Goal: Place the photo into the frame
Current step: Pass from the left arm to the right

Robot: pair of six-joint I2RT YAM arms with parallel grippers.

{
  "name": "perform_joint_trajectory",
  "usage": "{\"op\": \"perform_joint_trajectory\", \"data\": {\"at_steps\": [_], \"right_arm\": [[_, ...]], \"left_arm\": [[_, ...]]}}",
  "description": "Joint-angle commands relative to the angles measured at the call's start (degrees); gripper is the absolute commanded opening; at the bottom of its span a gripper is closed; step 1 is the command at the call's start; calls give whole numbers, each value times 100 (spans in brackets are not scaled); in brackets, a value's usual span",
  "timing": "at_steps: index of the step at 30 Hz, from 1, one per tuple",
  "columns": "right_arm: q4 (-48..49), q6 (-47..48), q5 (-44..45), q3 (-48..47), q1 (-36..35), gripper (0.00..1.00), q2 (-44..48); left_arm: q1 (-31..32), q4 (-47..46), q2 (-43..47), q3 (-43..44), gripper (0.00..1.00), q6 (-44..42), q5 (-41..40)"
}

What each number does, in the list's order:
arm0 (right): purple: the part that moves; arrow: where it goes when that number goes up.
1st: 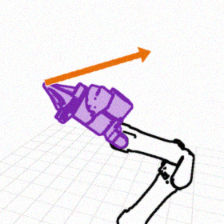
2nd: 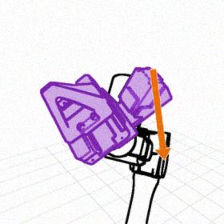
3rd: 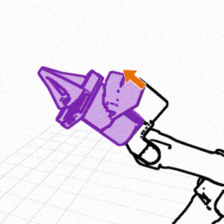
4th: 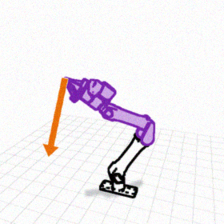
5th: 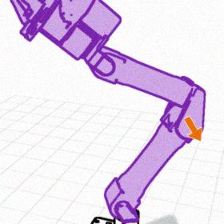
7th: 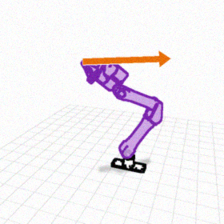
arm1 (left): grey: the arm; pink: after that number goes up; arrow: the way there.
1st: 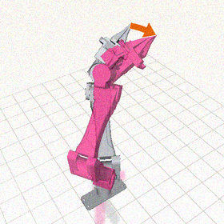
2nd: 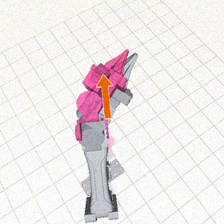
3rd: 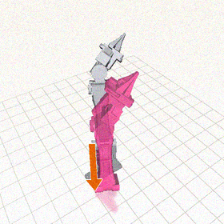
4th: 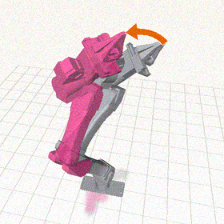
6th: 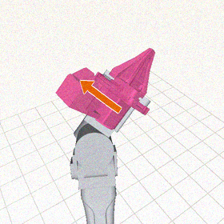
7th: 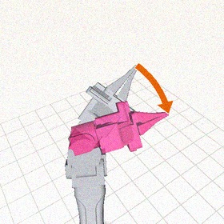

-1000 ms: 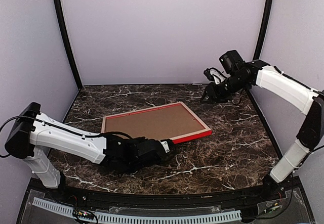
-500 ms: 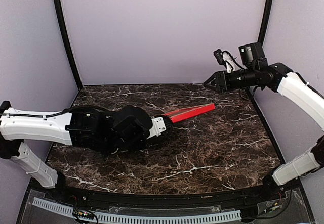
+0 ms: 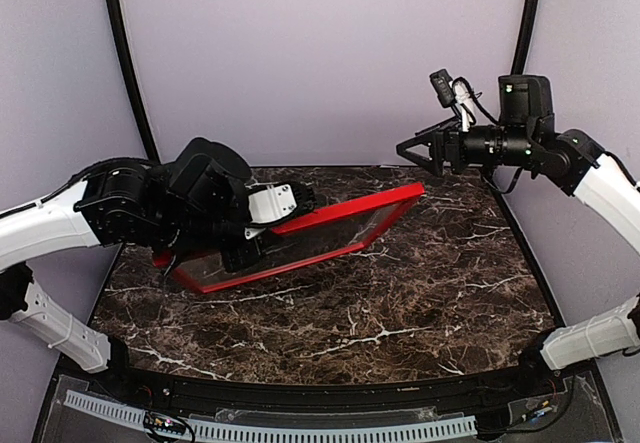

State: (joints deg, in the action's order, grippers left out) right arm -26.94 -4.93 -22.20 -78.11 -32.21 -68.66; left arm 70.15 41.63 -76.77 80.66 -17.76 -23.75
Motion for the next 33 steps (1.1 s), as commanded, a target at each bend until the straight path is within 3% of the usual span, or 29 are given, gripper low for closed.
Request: {"op": "perform_joint_trajectory", "data": {"at_steps": [1,11,15,23,28,33], "right_arm": [[25,738,65,-68,-469,79,247],[-1111,1776,90,-924,-1189,80,-258],[-1607,2208,532,-1340,-1611,80,-720],[-2161,2844,1317,-1866,-2326,78,-1411],[-2708,2987,1548,-2331,-2501,77,-1894],[-3091,2982,1949,-2735,-2623,70,-2387]], "left_arm": [[-264,-136,515,379,0,-201,419],[-811,187,529,553,0,-661,1204],[-949,182,618,539,0,-774,1677],[-1048,270,427,577,0,-879,1887],[-1109,263,349,560,0,-855,2109],[-1158,233,352,543,0,-844,2242]]}}
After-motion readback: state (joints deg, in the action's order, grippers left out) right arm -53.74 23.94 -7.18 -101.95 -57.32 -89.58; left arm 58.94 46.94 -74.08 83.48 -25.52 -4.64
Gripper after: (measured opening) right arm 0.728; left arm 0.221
